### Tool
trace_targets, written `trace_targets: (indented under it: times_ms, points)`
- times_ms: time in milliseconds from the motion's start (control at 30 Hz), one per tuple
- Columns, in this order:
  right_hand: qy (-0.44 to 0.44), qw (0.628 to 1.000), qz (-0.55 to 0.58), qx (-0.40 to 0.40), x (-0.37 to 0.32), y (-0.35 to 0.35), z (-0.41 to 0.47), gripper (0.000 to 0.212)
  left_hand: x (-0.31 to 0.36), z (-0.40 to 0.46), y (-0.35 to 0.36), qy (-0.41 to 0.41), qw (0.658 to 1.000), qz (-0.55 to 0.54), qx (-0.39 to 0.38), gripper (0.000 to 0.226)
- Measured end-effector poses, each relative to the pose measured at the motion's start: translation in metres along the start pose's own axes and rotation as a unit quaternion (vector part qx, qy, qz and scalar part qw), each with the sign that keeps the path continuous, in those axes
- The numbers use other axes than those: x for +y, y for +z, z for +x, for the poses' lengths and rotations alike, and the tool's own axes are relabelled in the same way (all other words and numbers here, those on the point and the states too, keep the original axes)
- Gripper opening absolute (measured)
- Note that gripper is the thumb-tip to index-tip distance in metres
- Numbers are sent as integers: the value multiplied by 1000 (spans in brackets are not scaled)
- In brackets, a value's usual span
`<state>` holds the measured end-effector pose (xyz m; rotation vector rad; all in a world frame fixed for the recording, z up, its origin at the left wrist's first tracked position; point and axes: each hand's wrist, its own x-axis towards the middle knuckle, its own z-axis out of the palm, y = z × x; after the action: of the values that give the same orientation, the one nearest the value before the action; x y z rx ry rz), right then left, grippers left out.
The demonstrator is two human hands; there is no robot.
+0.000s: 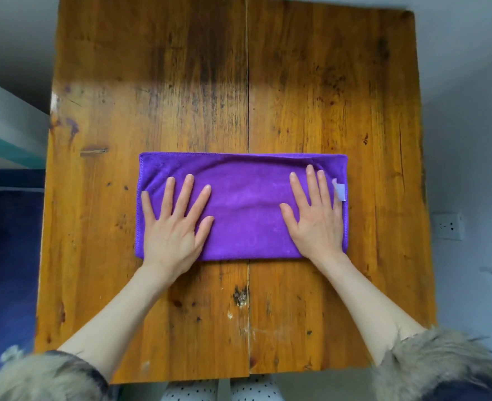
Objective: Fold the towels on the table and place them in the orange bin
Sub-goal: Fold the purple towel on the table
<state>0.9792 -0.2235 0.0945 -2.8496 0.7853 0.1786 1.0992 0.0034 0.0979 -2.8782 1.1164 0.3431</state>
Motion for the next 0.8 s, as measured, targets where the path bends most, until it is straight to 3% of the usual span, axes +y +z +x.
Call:
trace_targets:
  times_ms: [133,300,467,800]
  points:
    - [11,1000,15,-5,-6,-4,-5,61,-35,-20,-6,-86,993,-71,27,54]
    - [-51,998,34,1,-48,-6,-15,60,-40,-25,-22,-240,936,-216,138,37]
    - [-107,994,25,19,-93,2,-2,59,-37,-6,-27,-325,908,-253,69,38]
    - [-75,997,-30,-5,-89,-1,45,63,-42,8,-34,-371,888,-270,-25,42]
